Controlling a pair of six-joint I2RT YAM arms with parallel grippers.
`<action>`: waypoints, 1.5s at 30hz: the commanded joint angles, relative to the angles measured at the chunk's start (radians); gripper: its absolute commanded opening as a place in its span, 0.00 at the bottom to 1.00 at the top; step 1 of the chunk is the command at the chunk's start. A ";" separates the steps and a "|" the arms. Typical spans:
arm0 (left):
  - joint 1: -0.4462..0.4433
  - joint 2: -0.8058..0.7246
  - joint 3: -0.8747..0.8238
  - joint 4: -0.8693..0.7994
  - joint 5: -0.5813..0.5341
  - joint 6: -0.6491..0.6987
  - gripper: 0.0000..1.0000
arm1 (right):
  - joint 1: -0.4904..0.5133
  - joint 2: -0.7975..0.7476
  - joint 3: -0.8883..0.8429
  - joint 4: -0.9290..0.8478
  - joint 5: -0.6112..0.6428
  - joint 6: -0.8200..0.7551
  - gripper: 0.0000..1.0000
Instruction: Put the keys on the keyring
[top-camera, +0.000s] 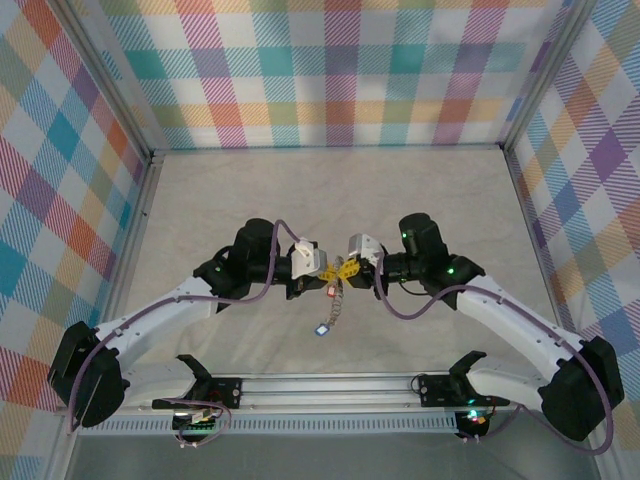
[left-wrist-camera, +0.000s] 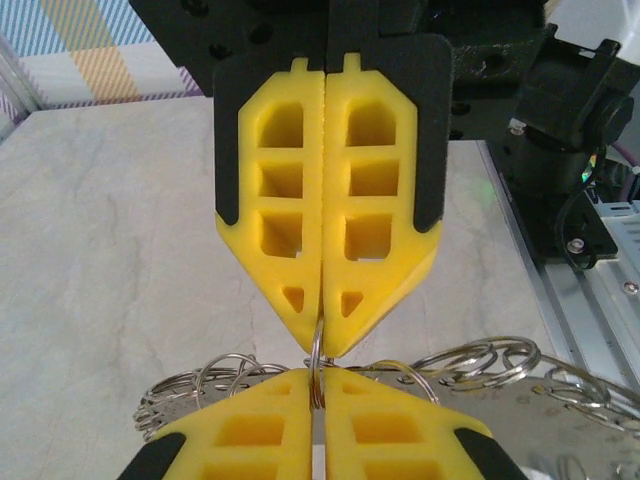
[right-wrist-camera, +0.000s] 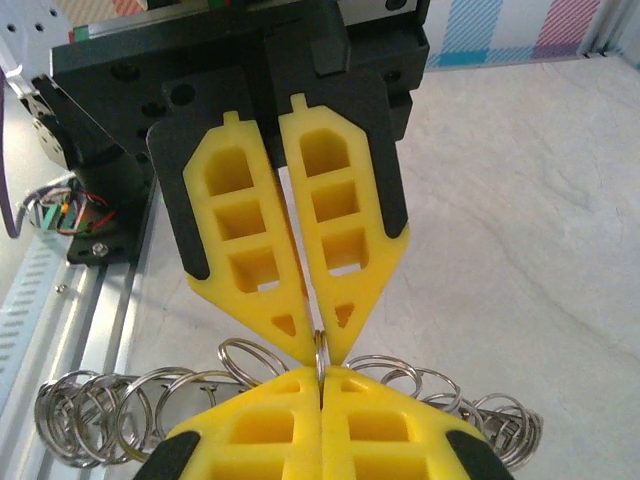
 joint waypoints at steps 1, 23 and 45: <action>0.002 0.023 0.046 -0.060 -0.023 0.029 0.11 | 0.027 0.015 0.074 -0.129 0.042 -0.090 0.00; -0.019 0.040 0.068 -0.092 -0.007 0.056 0.00 | 0.038 -0.021 0.034 0.002 0.061 -0.025 0.22; -0.006 -0.019 -0.032 0.166 0.120 -0.050 0.00 | -0.044 -0.027 -0.025 0.053 -0.170 0.015 0.27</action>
